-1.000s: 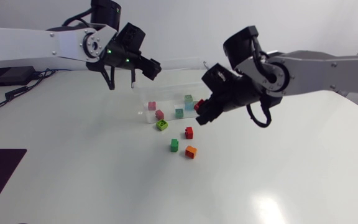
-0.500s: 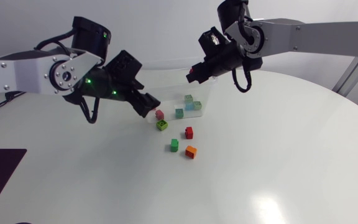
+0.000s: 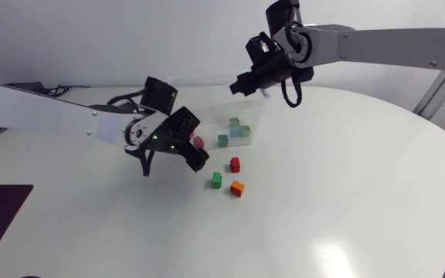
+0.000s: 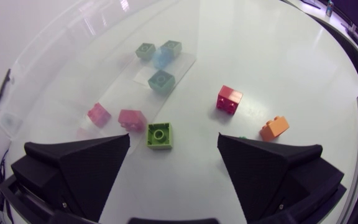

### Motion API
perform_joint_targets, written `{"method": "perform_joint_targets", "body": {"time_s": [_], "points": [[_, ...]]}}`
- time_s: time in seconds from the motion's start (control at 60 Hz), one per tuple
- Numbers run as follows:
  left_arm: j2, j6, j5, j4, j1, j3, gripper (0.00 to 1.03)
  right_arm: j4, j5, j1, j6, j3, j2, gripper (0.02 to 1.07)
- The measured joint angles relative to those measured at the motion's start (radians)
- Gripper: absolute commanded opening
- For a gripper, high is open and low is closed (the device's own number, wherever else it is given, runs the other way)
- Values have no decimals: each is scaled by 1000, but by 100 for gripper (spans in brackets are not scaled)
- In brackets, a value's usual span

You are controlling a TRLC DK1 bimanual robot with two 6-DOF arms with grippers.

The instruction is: Place the duplo bricks in the container

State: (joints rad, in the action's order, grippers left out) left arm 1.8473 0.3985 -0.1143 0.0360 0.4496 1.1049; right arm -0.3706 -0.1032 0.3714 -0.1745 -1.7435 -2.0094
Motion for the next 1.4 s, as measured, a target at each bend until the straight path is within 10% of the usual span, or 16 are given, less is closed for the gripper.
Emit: {"method": "perform_joint_targets", "body": {"time_s": [0.167,0.25,1.4], "points": [[64,-26,46,-30,0,-1,99,0,8,-1,15,-53,-55,86],[82,-33,49,-58,-5,-5,99,0,15,-1,16,-69,-72,96],[239,-119,6,-138,-10,51,99,144,22,-34,18,368,227,97]]}}
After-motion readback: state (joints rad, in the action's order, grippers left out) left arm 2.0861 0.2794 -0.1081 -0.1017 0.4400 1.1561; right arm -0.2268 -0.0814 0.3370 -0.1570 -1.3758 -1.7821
